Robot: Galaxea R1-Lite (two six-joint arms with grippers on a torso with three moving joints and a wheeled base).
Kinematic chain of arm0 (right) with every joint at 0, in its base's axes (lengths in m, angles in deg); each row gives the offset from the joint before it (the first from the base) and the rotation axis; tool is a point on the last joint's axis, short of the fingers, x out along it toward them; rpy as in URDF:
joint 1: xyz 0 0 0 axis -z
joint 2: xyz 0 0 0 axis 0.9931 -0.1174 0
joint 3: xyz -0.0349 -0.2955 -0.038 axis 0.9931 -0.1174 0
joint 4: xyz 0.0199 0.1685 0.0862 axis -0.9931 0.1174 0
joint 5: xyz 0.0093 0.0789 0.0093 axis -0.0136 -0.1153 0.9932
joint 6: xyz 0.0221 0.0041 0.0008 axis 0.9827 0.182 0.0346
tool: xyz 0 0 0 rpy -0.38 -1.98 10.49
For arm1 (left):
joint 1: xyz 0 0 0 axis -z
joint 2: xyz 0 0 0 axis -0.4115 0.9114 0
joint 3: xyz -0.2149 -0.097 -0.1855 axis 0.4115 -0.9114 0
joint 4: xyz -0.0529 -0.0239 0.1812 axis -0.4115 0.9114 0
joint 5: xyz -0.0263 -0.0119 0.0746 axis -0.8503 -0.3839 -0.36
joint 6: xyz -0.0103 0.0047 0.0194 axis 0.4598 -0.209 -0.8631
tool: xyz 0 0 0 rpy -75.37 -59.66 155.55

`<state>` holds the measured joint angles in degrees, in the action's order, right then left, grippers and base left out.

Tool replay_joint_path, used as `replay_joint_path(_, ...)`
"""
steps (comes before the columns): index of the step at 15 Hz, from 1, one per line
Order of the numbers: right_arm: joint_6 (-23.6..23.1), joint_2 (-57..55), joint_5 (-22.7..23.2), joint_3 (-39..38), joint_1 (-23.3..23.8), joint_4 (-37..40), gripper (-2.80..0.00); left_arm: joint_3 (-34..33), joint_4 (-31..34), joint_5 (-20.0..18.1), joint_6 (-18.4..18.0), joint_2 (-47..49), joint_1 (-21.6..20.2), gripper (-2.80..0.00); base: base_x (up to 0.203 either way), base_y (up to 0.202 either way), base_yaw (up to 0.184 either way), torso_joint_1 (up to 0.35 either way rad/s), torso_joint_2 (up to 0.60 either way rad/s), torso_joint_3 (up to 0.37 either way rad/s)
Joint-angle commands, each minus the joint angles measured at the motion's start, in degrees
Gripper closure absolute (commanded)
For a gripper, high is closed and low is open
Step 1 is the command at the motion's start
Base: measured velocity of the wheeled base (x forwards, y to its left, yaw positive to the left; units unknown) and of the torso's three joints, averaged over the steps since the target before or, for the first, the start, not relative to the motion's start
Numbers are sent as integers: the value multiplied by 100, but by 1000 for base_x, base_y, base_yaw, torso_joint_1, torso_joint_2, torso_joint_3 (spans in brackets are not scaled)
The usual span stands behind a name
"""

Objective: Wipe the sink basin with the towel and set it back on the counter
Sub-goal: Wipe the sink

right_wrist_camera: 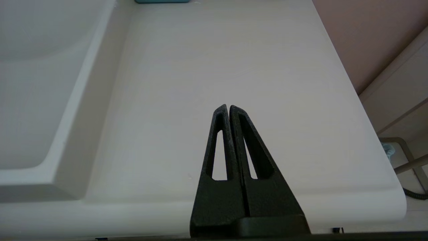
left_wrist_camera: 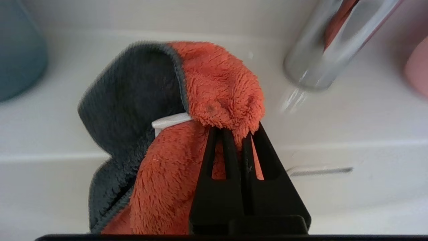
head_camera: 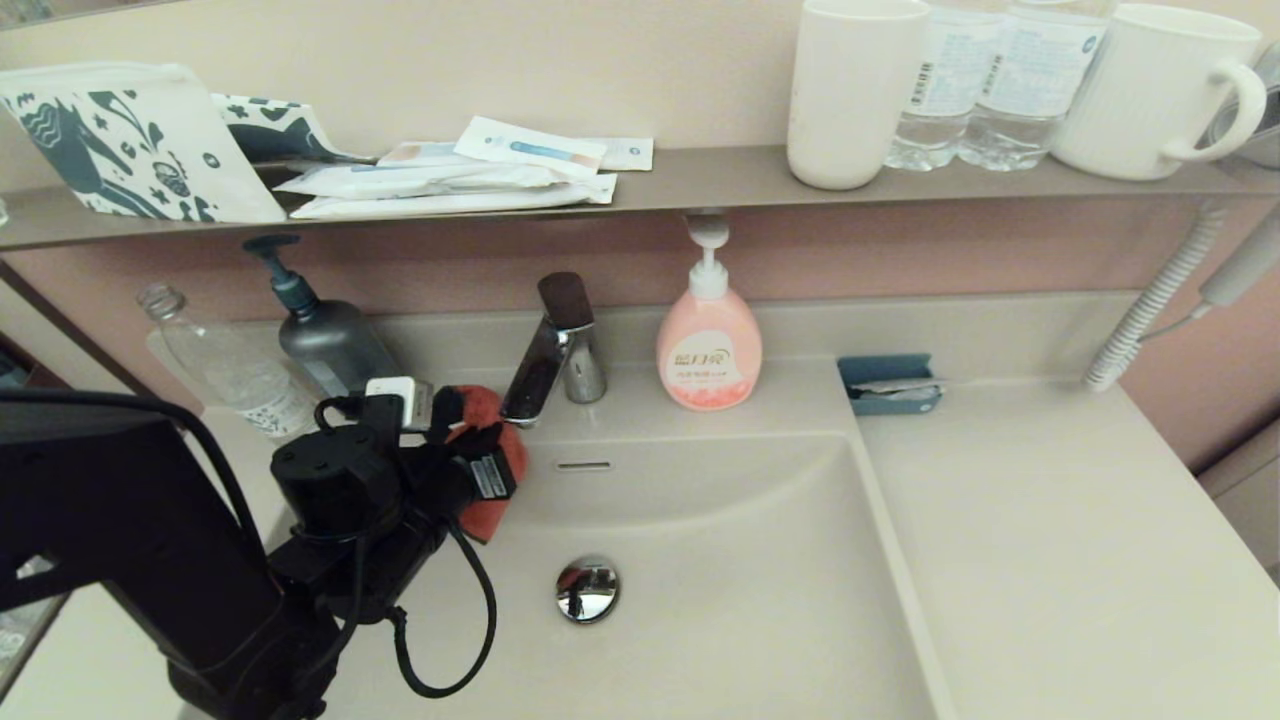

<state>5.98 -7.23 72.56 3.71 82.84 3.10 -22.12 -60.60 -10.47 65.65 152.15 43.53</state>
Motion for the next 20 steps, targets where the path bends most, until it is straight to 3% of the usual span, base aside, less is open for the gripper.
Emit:
replay_joint_path(1,-2,-5,1,0,-2,0,0,-1,-265,1,-2,127,-35,0,0,0,0,0,0,0)
replay_joint_path(6,-2,-5,1,0,-2,0,0,298,-265,-385,-55,259,-342,0,0,0,0,0,0,0)
replay_joint_path(8,-2,-5,1,0,-2,0,0,305,-265,-359,-35,259,-192,0,0,0,0,0,0,0)
replay_joint_path(14,-2,-5,1,0,-2,0,0,445,-265,268,72,272,493,0,0,0,0,0,0,0)
replay_joint_path(20,-2,-5,1,0,-2,0,0,687,-120,433,86,294,646,0,0,0,0,0,0,0)
